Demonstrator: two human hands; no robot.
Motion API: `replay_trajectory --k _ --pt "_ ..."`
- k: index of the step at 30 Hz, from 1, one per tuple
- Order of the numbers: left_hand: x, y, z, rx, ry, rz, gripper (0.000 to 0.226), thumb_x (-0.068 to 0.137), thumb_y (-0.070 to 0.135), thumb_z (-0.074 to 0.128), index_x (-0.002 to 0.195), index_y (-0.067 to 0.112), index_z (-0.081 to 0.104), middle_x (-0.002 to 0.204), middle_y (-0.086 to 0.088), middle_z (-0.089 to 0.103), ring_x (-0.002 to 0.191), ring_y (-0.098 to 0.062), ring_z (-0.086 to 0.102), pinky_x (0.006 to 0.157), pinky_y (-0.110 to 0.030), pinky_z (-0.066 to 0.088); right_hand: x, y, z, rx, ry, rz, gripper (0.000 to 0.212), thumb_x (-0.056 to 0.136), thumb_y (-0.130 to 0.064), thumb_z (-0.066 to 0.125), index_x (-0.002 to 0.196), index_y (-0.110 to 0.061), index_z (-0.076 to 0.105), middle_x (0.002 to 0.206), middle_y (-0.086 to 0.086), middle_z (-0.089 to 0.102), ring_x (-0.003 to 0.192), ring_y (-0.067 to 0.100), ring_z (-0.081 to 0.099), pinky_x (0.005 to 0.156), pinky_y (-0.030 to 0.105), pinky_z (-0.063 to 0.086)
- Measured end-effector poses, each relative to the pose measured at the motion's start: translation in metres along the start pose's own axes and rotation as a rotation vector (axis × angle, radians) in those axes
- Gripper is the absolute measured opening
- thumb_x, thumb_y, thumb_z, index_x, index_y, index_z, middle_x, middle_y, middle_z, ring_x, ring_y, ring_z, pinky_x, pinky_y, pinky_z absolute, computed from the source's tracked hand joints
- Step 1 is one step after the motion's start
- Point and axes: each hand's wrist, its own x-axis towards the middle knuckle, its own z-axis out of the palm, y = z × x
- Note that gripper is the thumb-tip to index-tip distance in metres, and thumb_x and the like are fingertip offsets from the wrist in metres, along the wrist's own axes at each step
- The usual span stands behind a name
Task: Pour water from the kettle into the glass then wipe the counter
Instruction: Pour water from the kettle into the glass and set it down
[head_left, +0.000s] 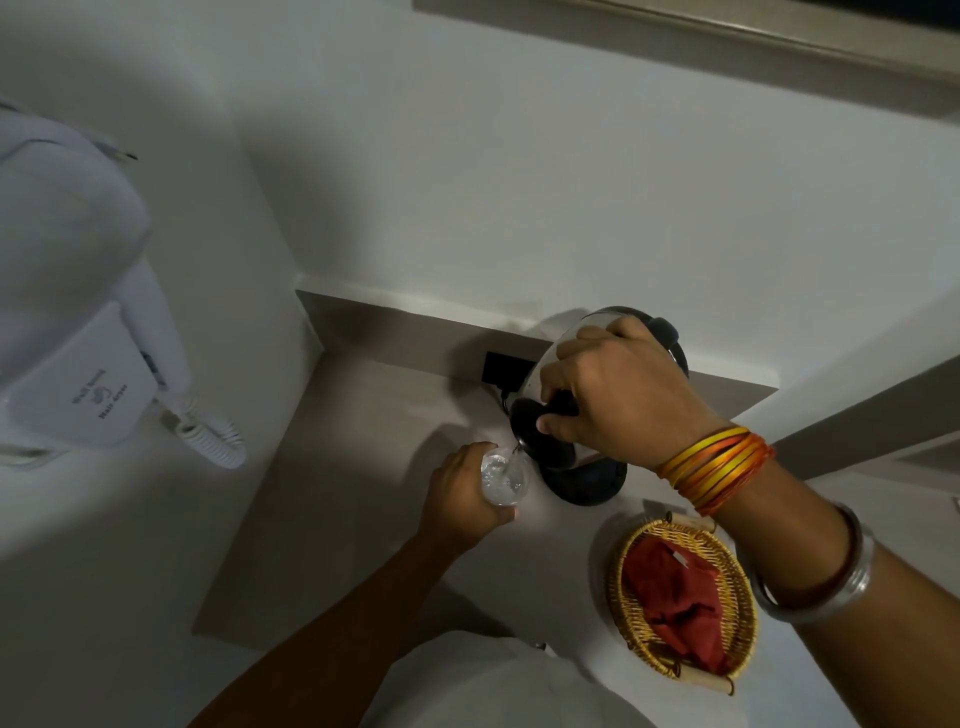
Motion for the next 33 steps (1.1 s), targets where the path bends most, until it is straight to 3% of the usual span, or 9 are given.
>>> replay_trajectory --k 5,7,9,14,21,27,33 --pt "0.001 -0.004 0.000 -0.022 0.022 0.001 0.084 0.054 0.046 0.093 0.129 0.026 0.060 0.122 0.007 0.068 0.112 -0.019 0.064 0.095 -0.041 0.055 -0.007 0.026 0.017 0.242 0.062 0.156 0.028 0.075 -0.061 0.069 0.084 -0.035 0.070 0.083 -0.015 0.065 0.088 0.013 0.058 0.084 0.034 0.024" --pt "0.001 -0.004 0.000 -0.024 0.045 0.005 0.081 0.055 0.046 0.093 0.127 0.026 0.061 0.121 0.006 0.069 0.112 -0.019 0.064 0.095 -0.040 0.055 -0.011 0.041 0.028 0.475 0.079 0.268 0.029 0.072 -0.063 0.069 0.080 -0.035 0.072 0.080 -0.017 0.068 0.084 0.008 0.062 0.088 0.036 0.033" --pt "0.001 -0.003 0.001 -0.021 0.064 0.017 0.082 0.055 0.045 0.094 0.127 0.024 0.062 0.122 0.006 0.069 0.113 -0.018 0.064 0.096 -0.037 0.053 -0.020 0.057 0.042 0.736 0.109 0.393 0.021 0.072 -0.052 0.081 0.078 -0.032 0.075 0.078 -0.015 0.073 0.081 0.006 0.067 0.085 0.037 0.051" --pt "0.006 -0.003 0.001 -0.032 0.059 -0.009 0.087 0.053 0.049 0.095 0.131 0.026 0.061 0.126 0.008 0.067 0.117 -0.016 0.060 0.101 -0.035 0.049 -0.045 0.084 0.076 1.178 0.155 0.584 0.015 0.076 -0.023 0.085 0.085 -0.012 0.079 0.084 0.006 0.078 0.080 0.029 0.074 0.069 0.037 0.062" --pt "0.010 -0.014 0.007 -0.028 0.013 -0.047 0.089 0.052 0.055 0.093 0.130 0.031 0.059 0.126 0.012 0.066 0.116 -0.012 0.061 0.099 -0.037 0.053 -0.064 0.103 0.117 1.362 0.244 0.761 0.005 0.088 -0.013 0.073 0.084 -0.012 0.077 0.084 0.012 0.076 0.079 0.029 0.071 0.059 0.036 0.059" --pt "0.010 -0.021 0.017 -0.050 -0.017 -0.116 0.091 0.055 0.044 0.098 0.135 0.026 0.058 0.133 0.006 0.064 0.121 -0.017 0.060 0.105 -0.039 0.050 -0.073 0.116 0.150 1.435 0.294 0.861 0.017 0.092 -0.009 0.066 0.077 -0.014 0.074 0.076 0.011 0.069 0.071 0.022 0.064 0.066 0.039 0.053" --pt "0.012 -0.021 0.021 -0.071 -0.025 -0.141 0.081 0.059 0.032 0.100 0.130 0.023 0.062 0.123 0.007 0.066 0.112 -0.012 0.062 0.097 -0.030 0.050 -0.083 0.125 0.172 1.503 0.346 0.907 0.017 0.093 -0.008 0.063 0.078 -0.010 0.070 0.075 0.007 0.066 0.073 0.021 0.061 0.075 0.035 0.050"
